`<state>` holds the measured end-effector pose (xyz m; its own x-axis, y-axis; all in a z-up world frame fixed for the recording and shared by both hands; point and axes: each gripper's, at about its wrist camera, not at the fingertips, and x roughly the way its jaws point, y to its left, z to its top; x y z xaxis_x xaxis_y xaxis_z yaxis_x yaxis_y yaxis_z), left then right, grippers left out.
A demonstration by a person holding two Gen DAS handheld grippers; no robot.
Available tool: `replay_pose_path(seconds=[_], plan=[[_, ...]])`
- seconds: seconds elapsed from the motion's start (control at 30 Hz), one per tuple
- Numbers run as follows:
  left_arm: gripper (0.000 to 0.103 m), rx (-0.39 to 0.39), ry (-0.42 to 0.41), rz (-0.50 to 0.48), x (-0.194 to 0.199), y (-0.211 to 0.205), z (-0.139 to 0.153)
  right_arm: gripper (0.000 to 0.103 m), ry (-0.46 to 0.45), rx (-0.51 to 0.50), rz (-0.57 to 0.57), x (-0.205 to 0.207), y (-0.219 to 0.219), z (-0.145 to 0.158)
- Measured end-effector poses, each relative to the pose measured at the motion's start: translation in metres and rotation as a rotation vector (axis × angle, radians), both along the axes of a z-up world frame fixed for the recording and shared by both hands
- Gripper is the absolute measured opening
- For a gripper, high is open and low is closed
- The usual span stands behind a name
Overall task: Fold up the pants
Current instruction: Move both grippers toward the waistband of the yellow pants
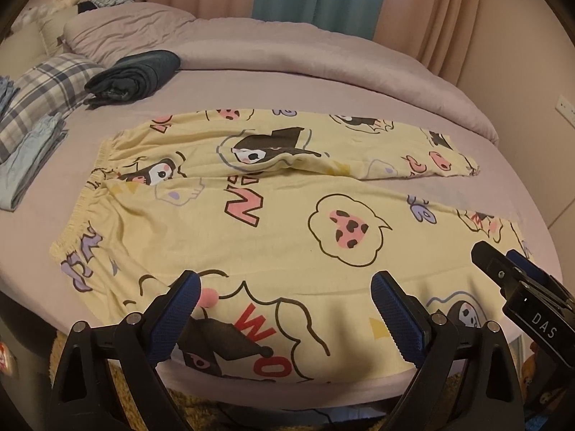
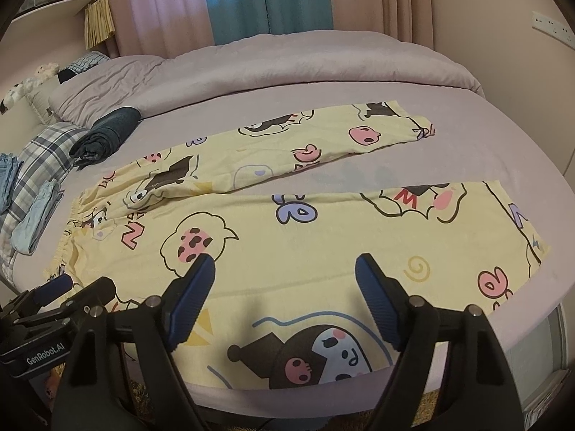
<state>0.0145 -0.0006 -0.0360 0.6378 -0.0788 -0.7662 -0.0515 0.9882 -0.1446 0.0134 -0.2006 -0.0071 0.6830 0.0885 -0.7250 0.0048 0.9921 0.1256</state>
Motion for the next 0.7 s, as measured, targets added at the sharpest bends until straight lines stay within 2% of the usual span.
replay_pose_path(seconds=[0.5, 0.7], plan=[[0.096, -0.052, 0.040, 0.006, -0.001, 0.008, -0.001, 0.081, 0.012, 0.006, -0.016, -0.001, -0.003, 0.000], [0.096, -0.048, 0.051, 0.014, 0.000, 0.010, -0.002, 0.081, 0.009, 0.002, -0.025, -0.002, -0.005, 0.001]])
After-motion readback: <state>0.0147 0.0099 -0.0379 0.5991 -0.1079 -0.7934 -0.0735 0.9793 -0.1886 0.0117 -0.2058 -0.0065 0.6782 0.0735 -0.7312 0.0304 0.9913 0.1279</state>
